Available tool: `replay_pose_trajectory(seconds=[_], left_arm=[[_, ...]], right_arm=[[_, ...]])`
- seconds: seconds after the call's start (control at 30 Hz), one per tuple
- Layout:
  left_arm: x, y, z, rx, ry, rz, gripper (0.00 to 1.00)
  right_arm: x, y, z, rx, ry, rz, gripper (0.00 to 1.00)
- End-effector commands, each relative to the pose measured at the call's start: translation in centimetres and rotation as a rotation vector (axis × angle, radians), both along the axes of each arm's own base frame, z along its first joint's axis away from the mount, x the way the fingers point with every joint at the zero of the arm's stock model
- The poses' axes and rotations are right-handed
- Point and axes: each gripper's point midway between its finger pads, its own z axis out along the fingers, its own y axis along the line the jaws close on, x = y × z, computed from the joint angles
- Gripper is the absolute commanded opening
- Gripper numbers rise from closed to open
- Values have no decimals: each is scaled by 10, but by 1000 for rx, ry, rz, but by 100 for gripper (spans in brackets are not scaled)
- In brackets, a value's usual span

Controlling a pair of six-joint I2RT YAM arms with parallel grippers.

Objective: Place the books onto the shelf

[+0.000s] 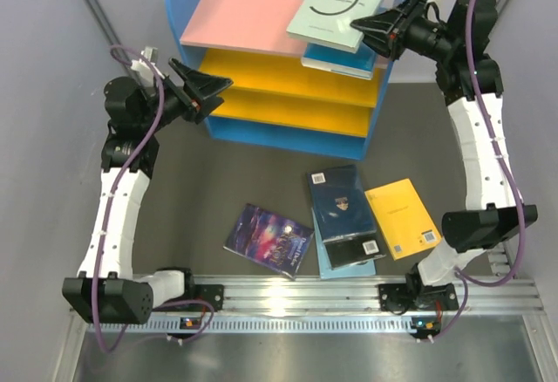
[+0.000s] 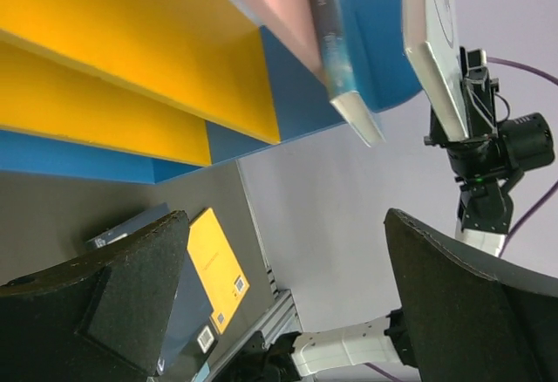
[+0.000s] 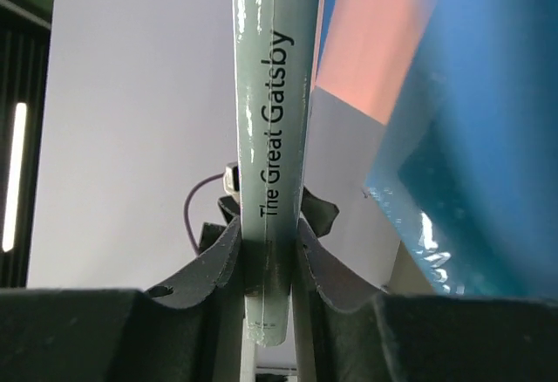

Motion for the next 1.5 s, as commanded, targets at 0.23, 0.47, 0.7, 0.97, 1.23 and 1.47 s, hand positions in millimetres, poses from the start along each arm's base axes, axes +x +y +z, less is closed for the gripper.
replay_pose_trajectory(seconds=[0.23,0.47,0.7,0.97,1.23,1.47], left_arm=[[55,12,-29,-61,33,27,97],[67,10,-46,-65,70,3,96],[59,10,-53,-41,91,4,96],[50,11,-55,-11,106,12,96],[41,16,-70,57,156,43,96],[35,26,-111,185,280,76,98]], right_arm=[[7,-29,7,42,74,-41,2],[20,-52,-4,11,95,-128,32],[20,-75,-17,-16,117,-187,42],[5,-85,-46,-93,170,-201,74],[-18,-85,-72,-176,172,-183,100],[-45,-86,-56,-243,-14,-174,100]])
